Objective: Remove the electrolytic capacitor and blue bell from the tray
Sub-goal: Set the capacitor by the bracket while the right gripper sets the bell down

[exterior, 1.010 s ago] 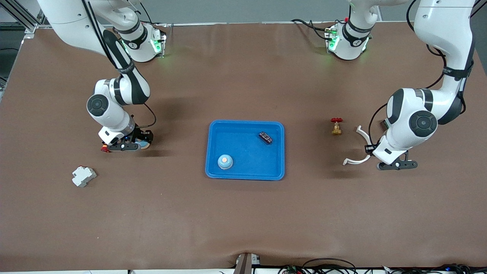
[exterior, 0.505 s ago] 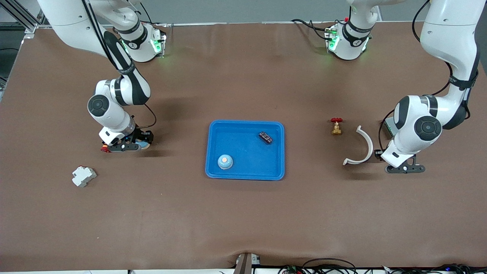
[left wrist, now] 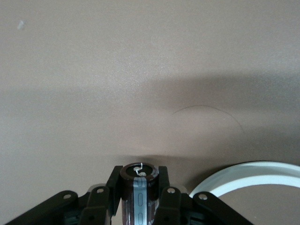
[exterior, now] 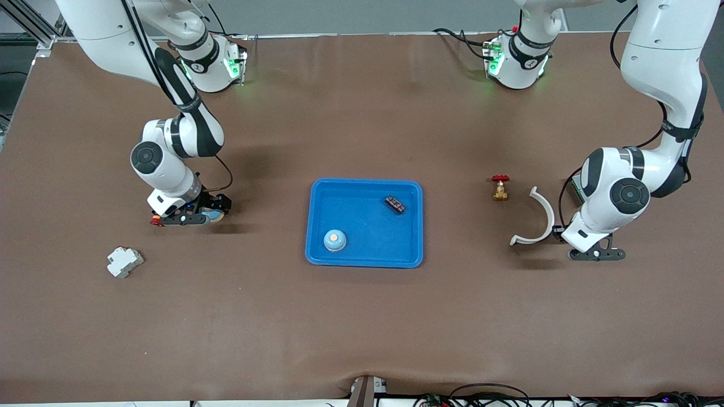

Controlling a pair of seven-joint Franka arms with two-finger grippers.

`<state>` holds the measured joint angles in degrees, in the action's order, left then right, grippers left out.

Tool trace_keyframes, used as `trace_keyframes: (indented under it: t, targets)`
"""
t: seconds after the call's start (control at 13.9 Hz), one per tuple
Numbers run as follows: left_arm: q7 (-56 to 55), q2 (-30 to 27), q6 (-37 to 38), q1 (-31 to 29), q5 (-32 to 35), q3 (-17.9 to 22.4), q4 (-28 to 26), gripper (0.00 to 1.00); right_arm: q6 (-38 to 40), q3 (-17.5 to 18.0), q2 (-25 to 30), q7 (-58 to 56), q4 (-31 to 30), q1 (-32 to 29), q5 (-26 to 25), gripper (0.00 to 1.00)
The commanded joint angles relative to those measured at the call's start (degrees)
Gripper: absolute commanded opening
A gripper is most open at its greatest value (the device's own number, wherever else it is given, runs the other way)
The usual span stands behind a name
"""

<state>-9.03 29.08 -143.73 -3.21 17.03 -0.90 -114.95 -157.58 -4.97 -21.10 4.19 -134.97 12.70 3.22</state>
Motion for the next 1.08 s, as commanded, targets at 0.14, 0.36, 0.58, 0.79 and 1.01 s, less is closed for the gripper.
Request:
trace_keyframes:
  t: [0.14,0.36,0.58,0.79,1.01]
  targets:
    - [0.0,0.9,-0.1,-0.3,0.7,-0.3,1.0,0.00,23.7,1.0,4.4,0.3,11.5,-0.7,0.5,1.00]
    - [0.0,1.6,-0.1,-0.4,0.5,-0.3,1.6,0.00,28.5,1.1,6.9,1.8,15.3,-0.5,3.9,1.00]
    - [0.1,1.9,-0.1,-1.5,0.4,-0.5,2.2,0.00,28.9,1.1,6.9,8.1,19.2,2.1,4.1,1.00]
    - [0.1,2.3,-0.1,-1.7,0.1,-0.6,2.3,0.00,28.9,1.1,6.4,17.1,22.6,6.7,4.0,1.00]
    - [0.2,2.5,0.4,-1.7,-3.8,-0.6,3.0,0.00,28.9,1.1,5.2,29.3,26.1,13.5,3.3,1.00]
